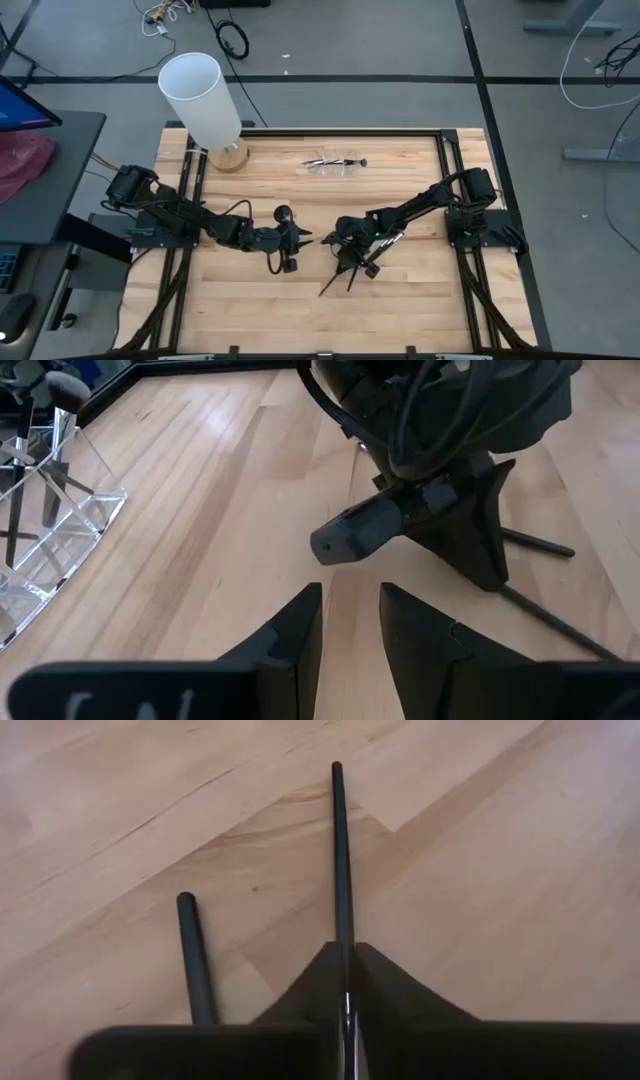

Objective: Pick & Place Makeup Supplies
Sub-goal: Put the makeup brush into the transparent organizer

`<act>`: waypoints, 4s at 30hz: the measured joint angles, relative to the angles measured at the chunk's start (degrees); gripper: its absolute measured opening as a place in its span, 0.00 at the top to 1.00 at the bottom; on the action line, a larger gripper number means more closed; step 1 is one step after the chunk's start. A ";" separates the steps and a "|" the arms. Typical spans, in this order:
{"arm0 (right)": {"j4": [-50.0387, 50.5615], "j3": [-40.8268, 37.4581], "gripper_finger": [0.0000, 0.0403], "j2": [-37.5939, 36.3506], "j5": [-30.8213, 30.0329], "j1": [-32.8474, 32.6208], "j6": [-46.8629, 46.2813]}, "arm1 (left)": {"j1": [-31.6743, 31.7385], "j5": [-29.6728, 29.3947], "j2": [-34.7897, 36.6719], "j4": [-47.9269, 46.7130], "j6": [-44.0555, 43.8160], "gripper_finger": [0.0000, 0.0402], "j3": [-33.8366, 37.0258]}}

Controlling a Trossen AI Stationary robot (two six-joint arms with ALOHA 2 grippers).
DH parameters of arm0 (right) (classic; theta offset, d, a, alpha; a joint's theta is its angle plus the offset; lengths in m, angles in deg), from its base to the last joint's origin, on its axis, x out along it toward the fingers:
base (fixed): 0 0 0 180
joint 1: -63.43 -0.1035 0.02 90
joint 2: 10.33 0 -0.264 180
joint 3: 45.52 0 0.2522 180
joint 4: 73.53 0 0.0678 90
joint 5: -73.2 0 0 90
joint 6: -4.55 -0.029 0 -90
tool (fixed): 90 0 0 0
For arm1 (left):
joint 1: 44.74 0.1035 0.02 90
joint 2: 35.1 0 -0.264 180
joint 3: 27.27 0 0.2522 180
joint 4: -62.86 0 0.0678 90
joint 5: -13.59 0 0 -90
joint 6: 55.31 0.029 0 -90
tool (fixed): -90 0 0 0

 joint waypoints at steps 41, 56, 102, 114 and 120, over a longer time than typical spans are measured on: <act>-12.22 -0.33 0.96 0.60 -16.64 2.52 -8.32 | 4.92 21.44 -12.00 7.43 -27.23 0.74 -0.04; -13.20 -0.33 0.96 0.60 -19.31 2.51 -8.12 | 5.60 18.38 -12.00 1.03 -26.61 0.74 -0.02; -13.57 -0.28 0.89 -0.43 -25.40 1.65 -6.46 | 5.86 20.75 -18.60 -0.37 -22.54 0.94 -5.79; 3.77 -0.21 0.71 -23.74 -53.09 -1.77 -8.68 | 8.78 14.04 -14.02 -1.55 -12.40 0.96 -5.69; 9.47 -2.42 0.71 -38.78 -52.51 -1.84 -13.59 | 14.21 14.19 -1.79 -1.13 -2.99 0.95 -6.56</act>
